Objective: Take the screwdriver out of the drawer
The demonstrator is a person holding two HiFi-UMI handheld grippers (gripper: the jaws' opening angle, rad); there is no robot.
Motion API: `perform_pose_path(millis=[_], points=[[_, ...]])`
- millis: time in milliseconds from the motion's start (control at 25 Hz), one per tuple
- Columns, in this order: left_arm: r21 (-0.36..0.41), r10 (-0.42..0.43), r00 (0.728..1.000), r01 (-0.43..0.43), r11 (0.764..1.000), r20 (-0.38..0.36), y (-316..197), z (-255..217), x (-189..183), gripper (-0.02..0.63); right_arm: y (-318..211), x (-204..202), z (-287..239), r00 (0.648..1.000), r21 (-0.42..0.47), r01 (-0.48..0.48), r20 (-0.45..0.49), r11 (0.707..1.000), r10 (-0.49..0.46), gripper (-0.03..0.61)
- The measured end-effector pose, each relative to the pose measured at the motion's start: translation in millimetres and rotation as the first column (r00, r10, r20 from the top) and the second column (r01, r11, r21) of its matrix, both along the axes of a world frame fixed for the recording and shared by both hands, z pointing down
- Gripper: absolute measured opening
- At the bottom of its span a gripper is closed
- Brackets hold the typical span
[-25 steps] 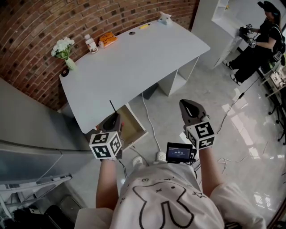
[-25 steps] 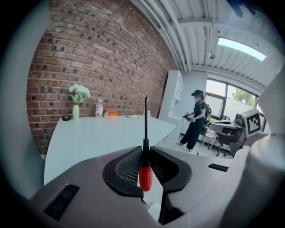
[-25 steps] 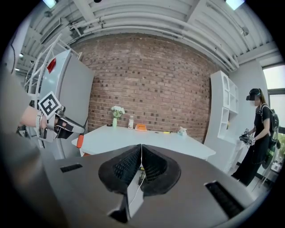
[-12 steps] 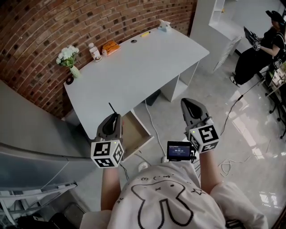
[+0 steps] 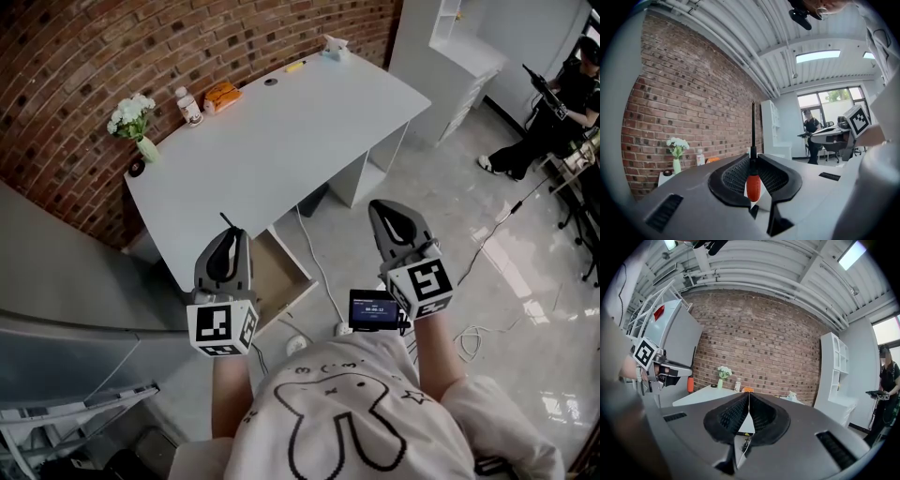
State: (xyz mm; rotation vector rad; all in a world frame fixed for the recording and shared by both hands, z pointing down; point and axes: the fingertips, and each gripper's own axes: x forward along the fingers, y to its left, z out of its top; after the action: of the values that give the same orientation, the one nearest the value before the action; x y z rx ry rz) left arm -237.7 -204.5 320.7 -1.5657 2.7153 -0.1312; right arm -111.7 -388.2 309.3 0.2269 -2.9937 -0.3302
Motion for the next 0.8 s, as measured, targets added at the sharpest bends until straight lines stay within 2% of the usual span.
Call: perform_pose_path(millis=[480,800], points=[[0.02,0.008,1.0,-0.008,1.0,0.019,-3.4,-3.0,-4.0,0.061,6.9,-0.2,-6.8,0.998,0.048,0.011,0.06,0.999,-0.014,0.02],[0.031,0.012,0.998,-0.013,0.999,0.057,-7.4,-14.4,-6.7,0.061,3.2,-2.0,-11.1,0.998,0.064,0.01,0.056,0.998,-0.014,0.02]])
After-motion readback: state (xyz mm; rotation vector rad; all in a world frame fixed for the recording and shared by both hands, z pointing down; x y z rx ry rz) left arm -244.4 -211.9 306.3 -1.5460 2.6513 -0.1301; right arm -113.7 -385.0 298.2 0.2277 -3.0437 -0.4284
